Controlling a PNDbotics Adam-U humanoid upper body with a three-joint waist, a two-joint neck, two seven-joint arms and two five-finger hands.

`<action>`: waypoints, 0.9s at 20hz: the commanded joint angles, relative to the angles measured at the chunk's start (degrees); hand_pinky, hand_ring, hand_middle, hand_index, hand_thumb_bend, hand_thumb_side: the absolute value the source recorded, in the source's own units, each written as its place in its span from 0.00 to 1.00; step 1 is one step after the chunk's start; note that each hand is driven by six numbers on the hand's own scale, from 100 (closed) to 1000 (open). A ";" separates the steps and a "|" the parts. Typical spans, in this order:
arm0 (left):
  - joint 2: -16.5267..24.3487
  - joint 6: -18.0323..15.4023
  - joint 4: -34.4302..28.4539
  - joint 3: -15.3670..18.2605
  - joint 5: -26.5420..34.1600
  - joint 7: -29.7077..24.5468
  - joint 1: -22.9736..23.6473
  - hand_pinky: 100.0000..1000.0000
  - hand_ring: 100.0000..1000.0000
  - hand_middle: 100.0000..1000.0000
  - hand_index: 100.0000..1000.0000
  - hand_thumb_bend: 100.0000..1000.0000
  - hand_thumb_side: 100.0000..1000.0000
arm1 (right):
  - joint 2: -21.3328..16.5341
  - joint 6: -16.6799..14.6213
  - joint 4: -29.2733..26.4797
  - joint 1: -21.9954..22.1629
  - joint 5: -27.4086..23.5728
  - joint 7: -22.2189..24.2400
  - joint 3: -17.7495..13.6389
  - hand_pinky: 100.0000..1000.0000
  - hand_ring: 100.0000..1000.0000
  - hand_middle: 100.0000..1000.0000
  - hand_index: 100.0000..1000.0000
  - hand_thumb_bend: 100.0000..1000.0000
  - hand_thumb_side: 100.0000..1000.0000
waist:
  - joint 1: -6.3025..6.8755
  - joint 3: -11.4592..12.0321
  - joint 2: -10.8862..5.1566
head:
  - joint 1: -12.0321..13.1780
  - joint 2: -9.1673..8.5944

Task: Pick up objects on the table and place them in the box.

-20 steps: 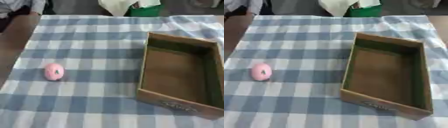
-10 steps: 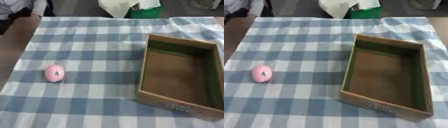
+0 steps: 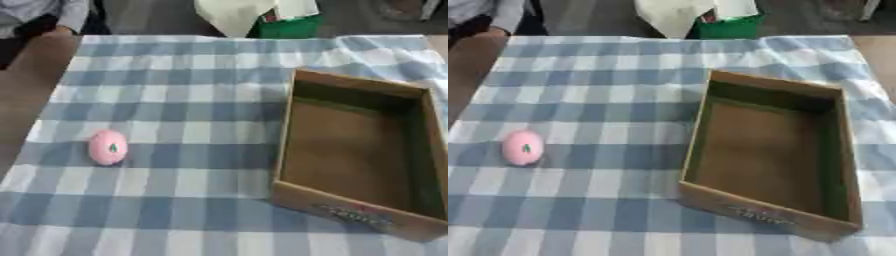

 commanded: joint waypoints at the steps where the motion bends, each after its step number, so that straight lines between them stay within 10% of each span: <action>1: 4.39 2.25 -1.26 -0.58 -2.73 0.48 -1.09 0.46 0.49 0.66 0.73 0.18 0.78 | -0.76 0.32 -0.84 -0.41 -0.54 -0.02 -0.05 0.87 0.87 0.68 0.93 0.00 1.00 | 0.01 0.08 -1.26 | -0.21 2.20; 18: 21.63 13.00 8.63 -4.40 -14.60 0.20 -6.87 0.44 0.52 0.67 0.78 0.44 0.84 | -1.27 0.75 -0.84 -0.10 -1.81 -0.29 -0.22 0.86 0.87 0.68 0.93 0.00 1.00 | -0.04 0.69 -3.09 | -0.19 5.55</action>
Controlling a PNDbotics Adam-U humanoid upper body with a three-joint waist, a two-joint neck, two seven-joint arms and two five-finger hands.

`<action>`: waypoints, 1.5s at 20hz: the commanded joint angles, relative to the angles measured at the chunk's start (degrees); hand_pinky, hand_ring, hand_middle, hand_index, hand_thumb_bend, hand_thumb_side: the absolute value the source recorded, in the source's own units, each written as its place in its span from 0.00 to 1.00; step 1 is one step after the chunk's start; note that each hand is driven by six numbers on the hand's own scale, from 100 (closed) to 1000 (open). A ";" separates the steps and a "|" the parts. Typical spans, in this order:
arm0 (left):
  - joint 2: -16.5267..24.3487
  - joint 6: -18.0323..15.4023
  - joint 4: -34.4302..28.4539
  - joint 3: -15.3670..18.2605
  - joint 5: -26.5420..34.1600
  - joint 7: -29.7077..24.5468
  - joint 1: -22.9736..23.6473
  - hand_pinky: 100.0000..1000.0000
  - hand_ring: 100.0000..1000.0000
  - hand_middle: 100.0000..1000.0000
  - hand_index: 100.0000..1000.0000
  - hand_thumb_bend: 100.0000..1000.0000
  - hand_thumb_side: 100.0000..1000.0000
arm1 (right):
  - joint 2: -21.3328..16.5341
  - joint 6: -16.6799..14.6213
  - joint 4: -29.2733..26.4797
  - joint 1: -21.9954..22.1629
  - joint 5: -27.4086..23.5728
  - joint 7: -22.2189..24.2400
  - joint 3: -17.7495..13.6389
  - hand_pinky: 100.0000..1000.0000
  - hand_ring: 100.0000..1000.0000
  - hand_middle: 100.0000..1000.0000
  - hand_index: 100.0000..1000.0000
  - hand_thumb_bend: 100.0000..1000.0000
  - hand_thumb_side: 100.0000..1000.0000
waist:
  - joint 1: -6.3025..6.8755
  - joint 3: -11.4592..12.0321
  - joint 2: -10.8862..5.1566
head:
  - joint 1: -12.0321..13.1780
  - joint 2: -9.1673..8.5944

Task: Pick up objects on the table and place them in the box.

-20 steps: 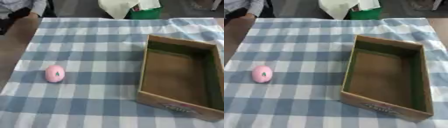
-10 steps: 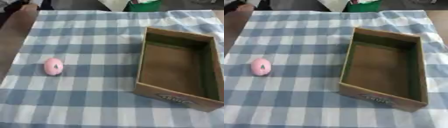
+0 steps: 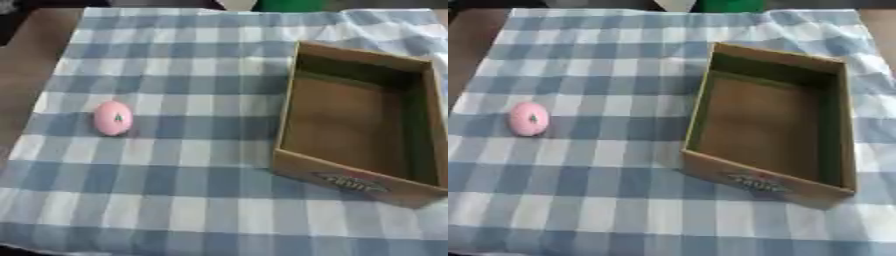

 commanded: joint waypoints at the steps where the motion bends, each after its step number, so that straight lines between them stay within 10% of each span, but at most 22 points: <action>1: 6.11 1.24 2.25 -0.88 -2.54 -0.88 -1.74 0.44 0.53 0.68 0.79 0.47 0.84 | -1.30 0.08 -0.84 -0.13 -0.54 -0.06 -0.18 0.86 0.87 0.68 0.93 0.00 1.00 | 0.07 0.14 -1.17 | -0.36 -0.05; 7: 13.72 2.35 8.67 -4.18 -7.65 -5.44 -5.71 0.44 0.56 0.69 0.81 0.57 0.85 | -1.53 -0.01 -0.84 0.15 -0.53 0.15 -0.05 0.86 0.87 0.68 0.93 0.00 1.00 | 0.07 0.12 -1.36 | -0.62 -1.09; 8: 14.57 2.09 9.59 -4.62 -8.53 -6.31 -5.85 0.44 0.60 0.71 0.86 0.72 0.83 | -1.67 -0.01 -0.84 0.13 -0.50 0.27 0.06 0.86 0.87 0.68 0.93 0.00 1.00 | 0.31 -0.14 -1.28 | -0.64 -1.37; 17: 25.71 -2.35 22.23 -16.87 -16.64 -14.42 -11.12 0.44 0.64 0.73 0.93 1.00 0.82 | -1.96 -0.21 -0.84 0.03 -0.88 1.24 0.87 0.86 0.87 0.67 0.93 0.00 1.00 | 0.36 -1.65 -1.12 | 0.31 -2.33; 26: 24.95 -5.26 30.13 -26.57 -24.81 -22.89 -15.41 0.42 0.63 0.71 0.92 1.00 0.79 | -1.77 0.16 -0.84 0.19 -1.01 1.65 0.96 0.86 0.87 0.67 0.93 0.00 1.00 | 0.37 -1.62 -1.37 | 0.55 -3.59; 30: 23.73 -5.56 23.53 -22.44 -26.56 -48.77 -17.25 0.41 0.62 0.70 0.91 1.00 0.74 | -1.61 0.37 -0.84 0.29 -0.93 1.69 0.89 0.87 0.87 0.67 0.93 0.00 1.00 | 0.35 -1.22 -1.50 | 0.14 -4.35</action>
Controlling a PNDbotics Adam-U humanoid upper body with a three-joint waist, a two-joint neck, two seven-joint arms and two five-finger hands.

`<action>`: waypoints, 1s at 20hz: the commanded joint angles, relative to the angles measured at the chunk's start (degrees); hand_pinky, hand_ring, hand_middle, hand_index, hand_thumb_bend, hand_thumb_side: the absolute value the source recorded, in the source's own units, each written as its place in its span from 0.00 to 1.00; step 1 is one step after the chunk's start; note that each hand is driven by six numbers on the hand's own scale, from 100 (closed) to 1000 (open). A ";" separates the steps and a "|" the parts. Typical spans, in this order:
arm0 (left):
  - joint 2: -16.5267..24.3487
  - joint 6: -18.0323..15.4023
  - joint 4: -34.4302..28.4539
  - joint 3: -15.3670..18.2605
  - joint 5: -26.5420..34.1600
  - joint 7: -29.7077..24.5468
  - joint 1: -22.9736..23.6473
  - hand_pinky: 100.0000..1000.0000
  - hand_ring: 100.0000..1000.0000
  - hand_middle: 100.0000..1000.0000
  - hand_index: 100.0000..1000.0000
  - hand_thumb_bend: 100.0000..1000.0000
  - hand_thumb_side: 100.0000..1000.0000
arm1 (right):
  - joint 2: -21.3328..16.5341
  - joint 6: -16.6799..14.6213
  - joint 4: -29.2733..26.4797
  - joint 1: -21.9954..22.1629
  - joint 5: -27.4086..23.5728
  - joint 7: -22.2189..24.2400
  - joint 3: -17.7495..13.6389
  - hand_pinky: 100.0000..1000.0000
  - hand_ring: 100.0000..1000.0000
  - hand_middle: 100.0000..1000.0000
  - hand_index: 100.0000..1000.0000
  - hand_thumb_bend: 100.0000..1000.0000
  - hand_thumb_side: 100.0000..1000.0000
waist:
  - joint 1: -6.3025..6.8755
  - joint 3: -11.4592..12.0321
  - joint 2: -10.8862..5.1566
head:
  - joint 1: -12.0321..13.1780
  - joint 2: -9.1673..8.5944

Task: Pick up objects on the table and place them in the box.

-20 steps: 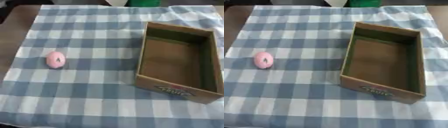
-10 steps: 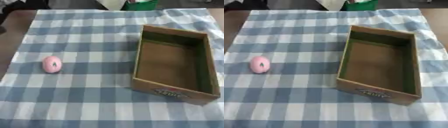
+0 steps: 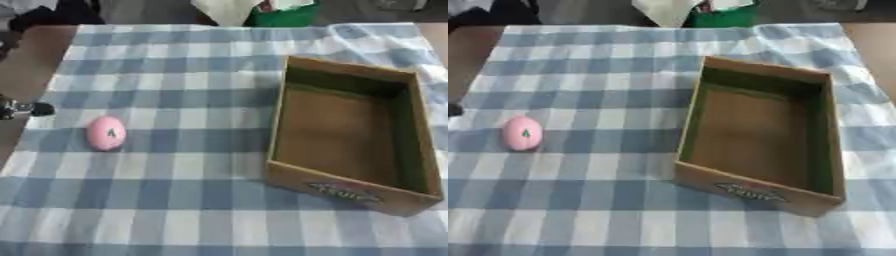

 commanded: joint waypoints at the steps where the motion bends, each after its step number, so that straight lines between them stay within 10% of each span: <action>1: 1.31 0.77 -5.69 3.51 0.31 -15.99 -1.47 0.41 0.62 0.70 0.91 1.00 0.74 | -1.07 0.23 -0.84 -0.18 -0.21 0.04 -0.18 0.87 0.87 0.67 0.93 0.00 1.00 | 0.07 0.19 -1.25 | -0.20 -1.10; 20: -0.48 2.18 -14.73 1.60 13.10 -30.84 -0.19 0.43 0.59 0.71 0.92 0.97 0.61 | -0.56 0.43 -0.84 -0.35 0.55 0.46 0.01 0.87 0.87 0.66 0.93 0.00 1.00 | -0.02 0.07 -0.20 | -1.16 -1.04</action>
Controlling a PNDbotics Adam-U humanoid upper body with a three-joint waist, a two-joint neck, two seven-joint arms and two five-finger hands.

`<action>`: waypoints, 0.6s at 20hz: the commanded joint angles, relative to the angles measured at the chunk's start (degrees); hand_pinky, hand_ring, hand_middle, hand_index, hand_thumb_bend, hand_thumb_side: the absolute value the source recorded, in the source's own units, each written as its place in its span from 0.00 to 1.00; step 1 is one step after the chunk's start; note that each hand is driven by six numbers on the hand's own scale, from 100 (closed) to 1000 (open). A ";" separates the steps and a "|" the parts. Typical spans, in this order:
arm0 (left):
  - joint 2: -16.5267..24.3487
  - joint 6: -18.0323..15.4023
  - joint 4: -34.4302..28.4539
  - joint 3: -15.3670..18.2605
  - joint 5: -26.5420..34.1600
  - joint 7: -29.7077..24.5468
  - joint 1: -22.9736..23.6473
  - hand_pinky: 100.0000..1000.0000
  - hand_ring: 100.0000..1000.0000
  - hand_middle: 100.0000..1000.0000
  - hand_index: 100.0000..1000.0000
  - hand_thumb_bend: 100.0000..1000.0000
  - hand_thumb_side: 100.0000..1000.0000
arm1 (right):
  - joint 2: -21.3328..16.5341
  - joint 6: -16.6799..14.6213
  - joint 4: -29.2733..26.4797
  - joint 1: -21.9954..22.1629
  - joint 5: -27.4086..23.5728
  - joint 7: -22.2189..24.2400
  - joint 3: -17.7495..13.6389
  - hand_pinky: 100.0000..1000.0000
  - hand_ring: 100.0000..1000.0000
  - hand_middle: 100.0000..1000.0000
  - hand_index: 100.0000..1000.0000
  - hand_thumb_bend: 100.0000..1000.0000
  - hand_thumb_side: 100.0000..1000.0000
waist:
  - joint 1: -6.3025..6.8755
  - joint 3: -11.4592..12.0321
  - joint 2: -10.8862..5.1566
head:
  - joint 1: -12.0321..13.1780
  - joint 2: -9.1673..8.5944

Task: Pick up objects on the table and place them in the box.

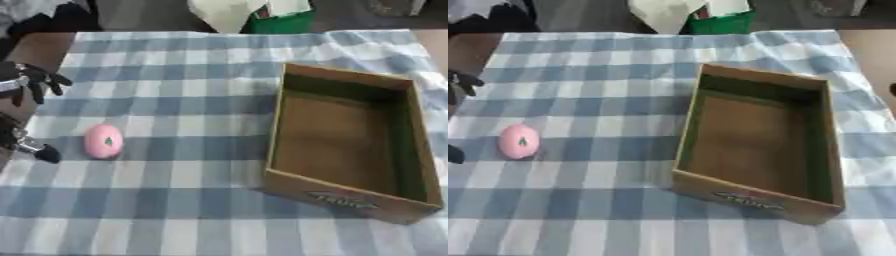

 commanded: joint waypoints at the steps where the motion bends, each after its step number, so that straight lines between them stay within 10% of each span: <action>1: 1.36 0.68 -2.08 -0.79 2.96 -1.86 -0.49 0.42 0.58 0.70 0.91 0.98 0.61 | -0.63 0.08 -0.84 -0.36 0.32 0.14 0.03 0.87 0.87 0.66 0.93 0.00 1.00 | 0.00 -0.05 -0.76 | -0.20 -0.39; 12: 1.79 9.68 -1.04 -4.52 10.51 4.32 -2.33 0.37 0.53 0.65 0.85 0.89 0.64 | -0.36 0.41 -0.84 -0.45 0.40 0.63 0.29 0.87 0.88 0.66 0.93 0.00 1.00 | 0.01 -0.18 -0.53 | -0.10 -0.28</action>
